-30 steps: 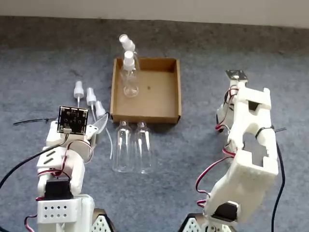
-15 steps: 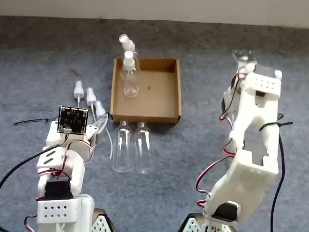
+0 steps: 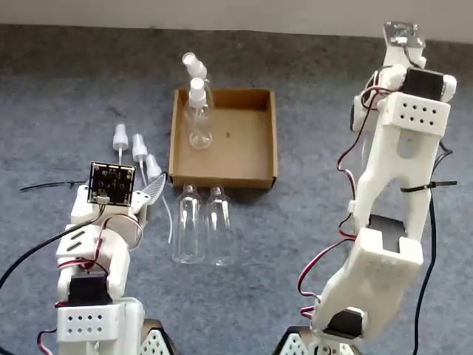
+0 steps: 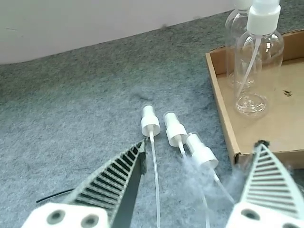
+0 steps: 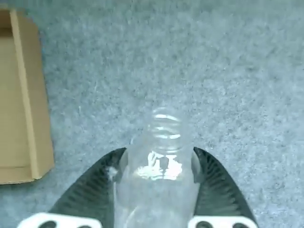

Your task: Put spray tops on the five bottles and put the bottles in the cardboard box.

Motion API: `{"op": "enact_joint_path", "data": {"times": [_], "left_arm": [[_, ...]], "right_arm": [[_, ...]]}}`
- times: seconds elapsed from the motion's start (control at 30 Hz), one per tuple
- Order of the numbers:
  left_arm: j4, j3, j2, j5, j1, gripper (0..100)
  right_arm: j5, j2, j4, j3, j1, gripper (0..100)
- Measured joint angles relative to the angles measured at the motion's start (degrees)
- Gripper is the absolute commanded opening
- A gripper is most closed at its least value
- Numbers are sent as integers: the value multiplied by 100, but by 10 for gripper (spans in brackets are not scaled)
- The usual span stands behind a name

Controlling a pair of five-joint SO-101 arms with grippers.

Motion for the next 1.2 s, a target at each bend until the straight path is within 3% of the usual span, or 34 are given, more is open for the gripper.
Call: {"op": "enact_joint_path", "data": {"times": [0.13, 0.33, 0.47, 0.6, 0.77, 0.97, 1.1, 1.2], "left_arm": [[105, -35, 0, 0, 0, 309], [1600, -1020, 0, 0, 0, 309], [2312, -1512, 0, 0, 0, 309], [2453, -1688, -44, 0, 0, 309], [2505, -1829, -44, 0, 0, 309], [2505, -1846, -62, 0, 26, 312], [2505, -1846, -70, 0, 633, 312], [2505, -1846, -97, 0, 967, 312]], "right_arm": [[-369, 0, 237, -1002, -404, 91], [-818, -149, 255, -1662, -1037, 91], [-862, -958, 255, -404, -1345, 91], [-703, -2330, 211, 1705, -1512, 91], [-703, -4598, -1160, 4457, -2092, 91], [-835, -6646, -3982, 7631, -3165, 39], [-844, -6637, -5319, 8079, -3604, 4], [-844, -6321, -5609, 8018, -3815, 4]]}}
